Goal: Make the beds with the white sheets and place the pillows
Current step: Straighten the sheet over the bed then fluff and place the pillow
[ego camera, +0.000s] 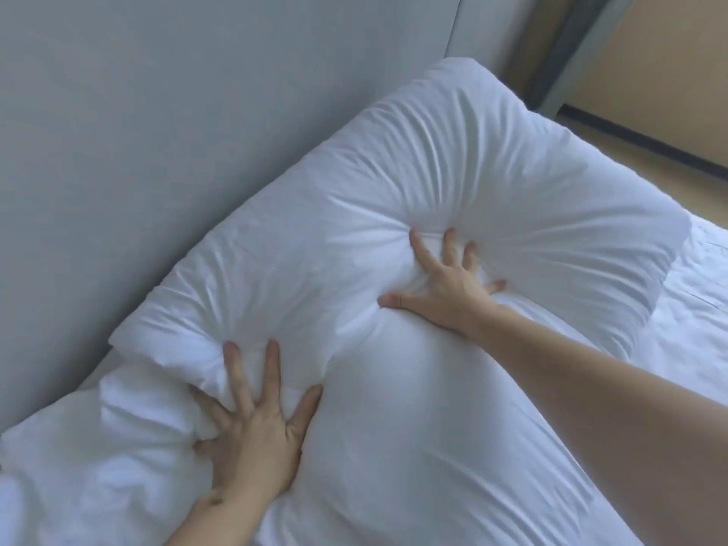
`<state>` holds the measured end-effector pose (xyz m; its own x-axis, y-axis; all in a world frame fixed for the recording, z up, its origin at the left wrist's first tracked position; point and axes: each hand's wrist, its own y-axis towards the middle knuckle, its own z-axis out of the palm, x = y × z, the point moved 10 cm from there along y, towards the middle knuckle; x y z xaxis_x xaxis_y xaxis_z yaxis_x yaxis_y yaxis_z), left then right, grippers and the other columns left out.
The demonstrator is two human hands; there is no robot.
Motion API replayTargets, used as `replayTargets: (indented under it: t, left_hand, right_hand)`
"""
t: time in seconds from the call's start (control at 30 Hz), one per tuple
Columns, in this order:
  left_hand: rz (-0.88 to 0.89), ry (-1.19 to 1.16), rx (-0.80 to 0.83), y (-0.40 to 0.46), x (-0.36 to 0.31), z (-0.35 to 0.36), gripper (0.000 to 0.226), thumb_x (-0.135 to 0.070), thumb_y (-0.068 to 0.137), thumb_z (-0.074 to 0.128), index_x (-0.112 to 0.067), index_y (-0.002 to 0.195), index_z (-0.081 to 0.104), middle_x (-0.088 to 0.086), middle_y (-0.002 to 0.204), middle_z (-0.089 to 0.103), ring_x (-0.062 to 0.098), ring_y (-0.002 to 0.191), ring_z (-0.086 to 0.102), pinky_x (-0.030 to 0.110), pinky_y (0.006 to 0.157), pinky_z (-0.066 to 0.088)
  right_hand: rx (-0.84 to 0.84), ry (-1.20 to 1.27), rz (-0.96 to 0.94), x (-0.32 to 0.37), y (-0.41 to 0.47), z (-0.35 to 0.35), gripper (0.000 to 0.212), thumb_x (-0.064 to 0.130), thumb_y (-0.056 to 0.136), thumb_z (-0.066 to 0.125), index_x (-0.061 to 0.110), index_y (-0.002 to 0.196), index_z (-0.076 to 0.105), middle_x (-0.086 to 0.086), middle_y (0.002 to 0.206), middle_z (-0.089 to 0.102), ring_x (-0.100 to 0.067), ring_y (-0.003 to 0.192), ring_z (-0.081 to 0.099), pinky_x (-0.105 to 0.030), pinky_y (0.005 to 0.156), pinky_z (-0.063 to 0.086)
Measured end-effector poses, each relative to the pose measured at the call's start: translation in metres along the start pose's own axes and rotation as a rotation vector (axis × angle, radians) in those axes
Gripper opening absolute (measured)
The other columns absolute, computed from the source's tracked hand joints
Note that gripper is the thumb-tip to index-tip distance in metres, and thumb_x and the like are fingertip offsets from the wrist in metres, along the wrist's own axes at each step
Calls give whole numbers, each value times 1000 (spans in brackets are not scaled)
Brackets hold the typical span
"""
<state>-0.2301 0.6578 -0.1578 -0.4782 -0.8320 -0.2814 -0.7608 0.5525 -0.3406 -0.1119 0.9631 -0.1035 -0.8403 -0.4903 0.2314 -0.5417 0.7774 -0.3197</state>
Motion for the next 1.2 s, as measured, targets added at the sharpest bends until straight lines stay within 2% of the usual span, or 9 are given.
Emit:
replayTargets:
  t: [0.1,0.17,0.27,0.4,0.53,0.63,0.7,0.77,1.2]
  left_hand:
    - [38,-5,52,-15,-4,-17,77,-88,77,11,-62,136,-31,-11,153,-42,50,145,-8,73,102,31]
    - [53,9,-3,-43,-17,-42,72,-83,85,20,-56,151,7,2,163,-15,53,139,13,75,101,28]
    - [169,-111,-236,-95,-67,-83,70,-56,74,43,-33,139,56,19,155,29,56,131,31,72,95,31]
    - [450,-130,-161,-175,-194,-85,76,-50,57,49,-41,133,49,20,144,49,49,126,46,64,89,48]
    - [678,-120,5,-285,-329,-71,78,-54,54,47,-50,132,46,16,131,61,44,108,63,58,72,57]
    - [875,-44,124,-403,-429,-64,72,-57,80,43,-61,147,14,7,159,25,34,140,35,51,102,44]
    - [986,-81,246,-482,-484,-47,68,-57,93,37,-59,148,-1,0,163,1,27,148,12,43,114,31]
    - [1088,-93,294,-560,-532,-27,67,-57,95,37,-57,149,-3,0,163,0,27,148,11,43,113,32]
    - [1546,72,552,-943,-721,289,68,-48,93,55,-64,144,13,-1,159,22,19,139,36,33,103,42]
  right_hand:
    - [-32,32,22,-1,-26,-11,112,98,53,45,59,147,-3,5,164,-8,-30,151,-5,-80,102,8]
    - [-173,72,-5,-3,-66,-20,93,87,71,44,49,150,13,1,164,10,-30,149,14,-70,109,18]
    - [-291,156,-71,-26,-152,-25,70,72,85,40,45,149,26,0,160,25,-25,145,26,-50,116,23]
    - [-238,345,50,-127,-270,-44,66,84,80,30,62,141,22,15,152,28,-5,141,30,-25,104,38]
    - [-346,336,332,-258,-405,-124,63,101,56,8,85,117,8,22,129,38,-6,123,51,-21,91,44]
    - [-455,302,506,-346,-529,-187,81,96,64,12,59,133,33,19,130,37,-7,124,50,-25,95,44]
    - [-507,313,634,-404,-610,-213,63,76,86,34,44,141,38,14,138,38,-5,126,46,-25,98,42]
    - [-593,346,756,-466,-689,-226,51,56,95,46,38,142,39,11,142,38,-4,128,45,-24,100,41]
    - [-565,737,1322,-864,-1043,-66,54,52,98,40,39,149,27,4,146,32,-18,127,47,-35,97,43]
